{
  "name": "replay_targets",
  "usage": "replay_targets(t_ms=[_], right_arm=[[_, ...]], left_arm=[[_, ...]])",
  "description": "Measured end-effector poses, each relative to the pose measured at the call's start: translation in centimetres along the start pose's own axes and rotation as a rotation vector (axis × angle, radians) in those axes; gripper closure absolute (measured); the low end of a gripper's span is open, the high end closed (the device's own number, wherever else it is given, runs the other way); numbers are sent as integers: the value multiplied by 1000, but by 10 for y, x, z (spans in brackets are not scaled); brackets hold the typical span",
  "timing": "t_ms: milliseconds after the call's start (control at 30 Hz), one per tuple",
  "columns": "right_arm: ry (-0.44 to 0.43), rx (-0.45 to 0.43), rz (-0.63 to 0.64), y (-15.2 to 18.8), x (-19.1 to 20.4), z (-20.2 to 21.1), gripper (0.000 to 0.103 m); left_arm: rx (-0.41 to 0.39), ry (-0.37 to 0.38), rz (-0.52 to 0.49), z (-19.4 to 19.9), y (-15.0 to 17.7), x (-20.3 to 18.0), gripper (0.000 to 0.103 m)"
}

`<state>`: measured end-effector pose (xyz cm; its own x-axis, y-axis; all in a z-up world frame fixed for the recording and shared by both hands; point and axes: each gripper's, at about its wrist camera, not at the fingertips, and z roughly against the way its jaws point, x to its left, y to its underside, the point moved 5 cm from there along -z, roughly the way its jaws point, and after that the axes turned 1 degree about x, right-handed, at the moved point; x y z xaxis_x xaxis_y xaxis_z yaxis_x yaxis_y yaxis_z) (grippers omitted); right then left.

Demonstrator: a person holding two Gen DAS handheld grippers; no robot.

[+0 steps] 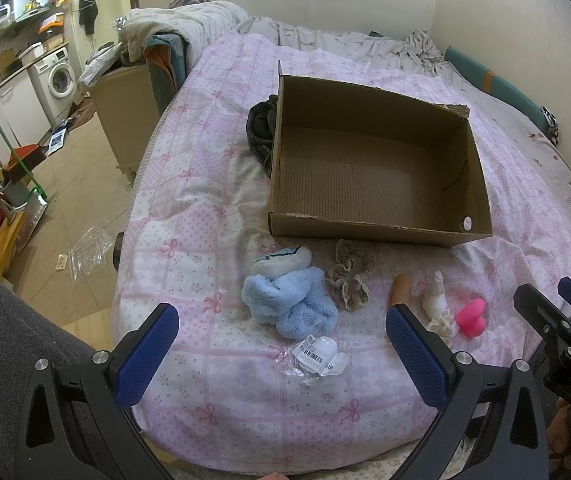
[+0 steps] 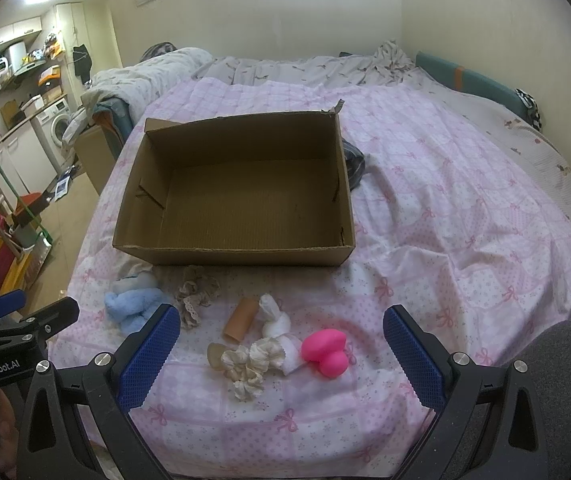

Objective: Organize soft objects

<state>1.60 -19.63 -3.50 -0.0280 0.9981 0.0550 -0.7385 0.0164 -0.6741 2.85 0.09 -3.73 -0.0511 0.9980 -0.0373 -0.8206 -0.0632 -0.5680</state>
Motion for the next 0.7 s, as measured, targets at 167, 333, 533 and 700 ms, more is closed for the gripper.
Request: replay_targets(t_ms=[167, 333, 533, 700], right_arm=[[1, 0, 0, 0, 0, 0, 0], [0, 0, 0, -1, 0, 0, 0], [0, 1, 1, -1, 0, -1, 0], [0, 1, 0, -1, 0, -1, 0]], left_arm=[[0, -2, -1, -1, -1, 1, 0], [3, -2, -2, 1, 0, 5, 0], [6, -2, -1, 0, 0, 4, 0], [5, -2, -3, 0, 0, 4, 0]])
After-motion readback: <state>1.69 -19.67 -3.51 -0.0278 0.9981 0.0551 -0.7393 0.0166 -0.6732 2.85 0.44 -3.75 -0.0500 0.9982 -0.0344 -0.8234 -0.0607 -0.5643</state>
